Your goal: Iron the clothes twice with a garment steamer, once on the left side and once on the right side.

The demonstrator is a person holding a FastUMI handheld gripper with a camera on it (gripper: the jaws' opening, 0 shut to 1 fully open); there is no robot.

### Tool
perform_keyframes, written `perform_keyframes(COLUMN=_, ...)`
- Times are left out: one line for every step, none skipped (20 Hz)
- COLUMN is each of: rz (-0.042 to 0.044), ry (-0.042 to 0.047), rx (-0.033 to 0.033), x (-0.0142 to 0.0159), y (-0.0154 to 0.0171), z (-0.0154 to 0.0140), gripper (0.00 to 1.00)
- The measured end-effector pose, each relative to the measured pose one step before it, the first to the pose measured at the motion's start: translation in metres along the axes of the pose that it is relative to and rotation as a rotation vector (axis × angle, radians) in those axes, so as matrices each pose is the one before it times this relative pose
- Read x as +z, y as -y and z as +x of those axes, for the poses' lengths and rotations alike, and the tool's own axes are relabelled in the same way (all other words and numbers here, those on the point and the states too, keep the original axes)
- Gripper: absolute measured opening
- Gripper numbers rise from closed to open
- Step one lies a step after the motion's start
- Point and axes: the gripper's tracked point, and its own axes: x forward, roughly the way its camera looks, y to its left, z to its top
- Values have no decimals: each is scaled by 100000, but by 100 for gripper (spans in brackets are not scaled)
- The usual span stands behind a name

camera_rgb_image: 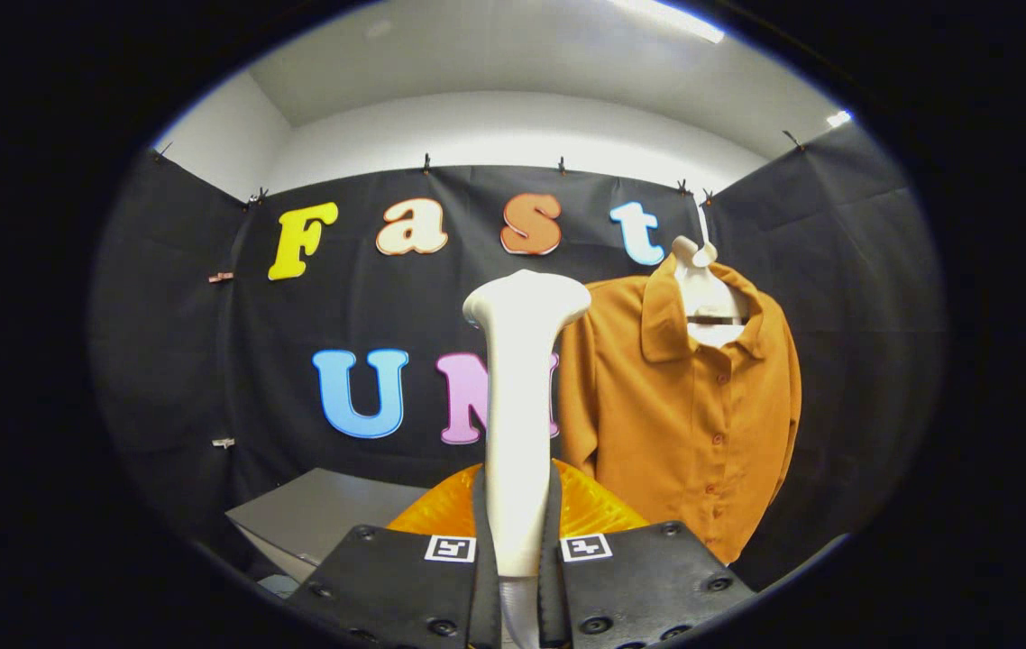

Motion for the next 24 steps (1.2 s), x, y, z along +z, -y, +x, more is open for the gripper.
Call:
perform_keyframes(rz=228, ry=2760, rx=-199, x=704, y=690, z=-98, gripper=20)
perform_keyframes(rz=-2, ry=2592, rx=-630, x=648, y=822, z=-110, gripper=20)
perform_keyframes(rz=-63, ry=2053, rx=-650, x=522, y=964, z=-108, gripper=20)
perform_keyframes(rz=107, ry=1323, rx=-969, x=344, y=1014, z=-83, gripper=19)
perform_keyframes(rz=43, ry=547, rx=-1387, x=127, y=1087, z=-7, gripper=19)
perform_keyframes(rz=231, ry=89, rx=-1625, x=-156, y=1130, z=122, gripper=20)
perform_keyframes(rz=566, ry=-350, rx=-1689, x=-281, y=1244, z=233, gripper=19)
perform_keyframes(rz=688, ry=-556, rx=-1085, x=-310, y=1037, z=84, gripper=19)
perform_keyframes(rz=494, ry=-863, rx=-1114, x=-555, y=922, z=198, gripper=19)
perform_keyframes(rz=53, ry=-1125, rx=-1117, x=-677, y=958, z=279, gripper=19)
perform_keyframes(rz=177, ry=-1100, rx=-858, x=-679, y=861, z=372, gripper=19)
perform_keyframes(rz=241, ry=-1354, rx=-786, x=-600, y=678, z=162, gripper=20)
perform_keyframes(rz=288, ry=-1088, rx=-609, x=-653, y=578, z=248, gripper=20)
perform_keyframes(rz=142, ry=-1582, rx=-634, x=-662, y=665, z=383, gripper=20)
perform_keyframes(rz=236, ry=-1152, rx=-517, x=-681, y=432, z=267, gripper=20)
perform_keyframes(rz=381, ry=-1188, rx=-503, x=-571, y=440, z=455, gripper=20)
perform_keyframes(rz=328, ry=-1060, rx=-285, x=-520, y=354, z=384, gripper=20)
perform_keyframes(rz=603, ry=-900, rx=-89, x=-525, y=166, z=308, gripper=20)
perform_keyframes(rz=407, ry=-853, rx=69, x=-442, y=145, z=348, gripper=20)
perform_keyframes(rz=294, ry=-978, rx=173, x=-569, y=165, z=304, gripper=20)
perform_keyframes(rz=109, ry=-1247, rx=94, x=-602, y=181, z=328, gripper=20)
perform_keyframes(rz=227, ry=-1392, rx=152, x=-629, y=162, z=461, gripper=20)
perform_keyframes(rz=303, ry=-1215, rx=102, x=-610, y=135, z=362, gripper=20)
perform_keyframes(rz=344, ry=-838, rx=276, x=-575, y=33, z=24, gripper=20)
